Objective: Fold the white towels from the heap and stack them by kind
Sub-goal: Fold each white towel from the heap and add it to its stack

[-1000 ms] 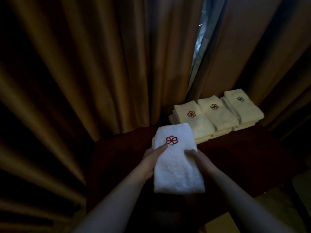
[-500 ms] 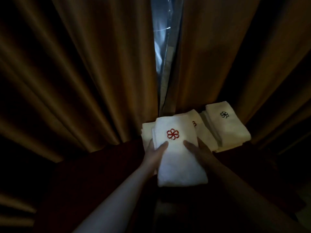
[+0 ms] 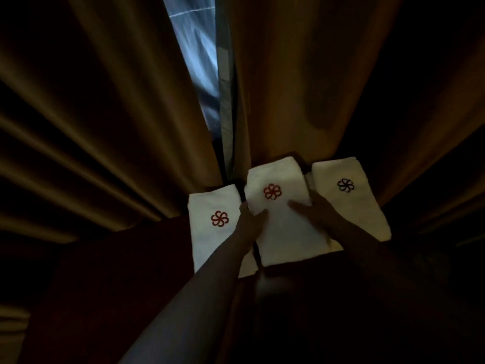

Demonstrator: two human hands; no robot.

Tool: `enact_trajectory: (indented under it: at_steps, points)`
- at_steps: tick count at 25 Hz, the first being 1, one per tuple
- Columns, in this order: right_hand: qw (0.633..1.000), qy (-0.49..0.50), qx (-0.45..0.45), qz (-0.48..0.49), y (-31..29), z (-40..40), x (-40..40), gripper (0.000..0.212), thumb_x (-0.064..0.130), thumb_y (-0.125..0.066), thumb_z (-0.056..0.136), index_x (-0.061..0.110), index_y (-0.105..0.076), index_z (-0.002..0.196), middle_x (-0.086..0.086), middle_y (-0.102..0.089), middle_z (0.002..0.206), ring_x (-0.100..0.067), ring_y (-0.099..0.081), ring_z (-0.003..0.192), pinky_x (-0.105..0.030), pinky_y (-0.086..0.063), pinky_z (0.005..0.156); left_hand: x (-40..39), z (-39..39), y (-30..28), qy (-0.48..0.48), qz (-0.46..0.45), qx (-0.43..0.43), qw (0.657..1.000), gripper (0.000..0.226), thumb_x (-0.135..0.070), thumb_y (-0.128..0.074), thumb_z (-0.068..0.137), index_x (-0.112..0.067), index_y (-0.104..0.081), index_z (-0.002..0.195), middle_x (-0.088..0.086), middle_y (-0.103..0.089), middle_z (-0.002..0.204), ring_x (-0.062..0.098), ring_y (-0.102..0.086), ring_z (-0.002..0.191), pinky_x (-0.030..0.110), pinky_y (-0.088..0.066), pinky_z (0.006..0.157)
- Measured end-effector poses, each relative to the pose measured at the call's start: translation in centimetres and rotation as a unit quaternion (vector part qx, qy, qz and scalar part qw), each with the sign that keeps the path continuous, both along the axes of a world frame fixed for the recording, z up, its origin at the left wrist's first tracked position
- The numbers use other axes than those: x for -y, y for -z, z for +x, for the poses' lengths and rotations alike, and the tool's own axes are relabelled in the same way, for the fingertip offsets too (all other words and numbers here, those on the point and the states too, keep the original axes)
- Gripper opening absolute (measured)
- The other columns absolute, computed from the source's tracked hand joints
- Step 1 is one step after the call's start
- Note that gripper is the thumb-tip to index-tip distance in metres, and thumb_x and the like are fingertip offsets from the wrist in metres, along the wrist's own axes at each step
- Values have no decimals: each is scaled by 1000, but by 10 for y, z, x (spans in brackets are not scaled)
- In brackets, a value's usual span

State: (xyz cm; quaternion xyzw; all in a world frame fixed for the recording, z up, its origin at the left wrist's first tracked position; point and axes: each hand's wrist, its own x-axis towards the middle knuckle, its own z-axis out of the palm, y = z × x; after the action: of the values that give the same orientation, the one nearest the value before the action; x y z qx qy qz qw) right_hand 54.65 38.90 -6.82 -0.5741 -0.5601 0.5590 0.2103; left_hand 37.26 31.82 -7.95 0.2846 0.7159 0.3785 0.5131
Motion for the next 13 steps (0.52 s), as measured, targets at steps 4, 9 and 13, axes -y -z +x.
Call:
enact_trajectory:
  at_steps: [4, 9, 13]
  points:
    - [998, 7, 63, 4, 35, 10, 4, 70, 40, -68, 84, 15, -39, 142, -9, -50, 139, -27, -47, 127, -36, -38, 103, 5, 16, 24, 68, -20, -45, 996, 61, -18, -53, 97, -17, -23, 151, 10, -38, 149, 27, -41, 133, 41, -40, 108]
    - [998, 0, 53, 37, 38, 6, 3, 62, 34, -62, 91, 12, -36, 143, -12, -49, 140, -28, -46, 127, -28, -34, 100, 8, 19, 23, 24, -8, -110, 994, 60, -17, -54, 96, -16, -26, 150, 8, -39, 149, 25, -41, 133, 40, -39, 109]
    - [994, -20, 82, 69, 41, 0, 4, 71, 35, -64, 89, 15, -28, 147, -13, -43, 143, -28, -43, 129, -35, -33, 105, 12, 12, 21, 40, -26, -140, 989, 55, -16, -50, 97, -15, -31, 149, 8, -43, 147, 24, -44, 132, 39, -39, 109]
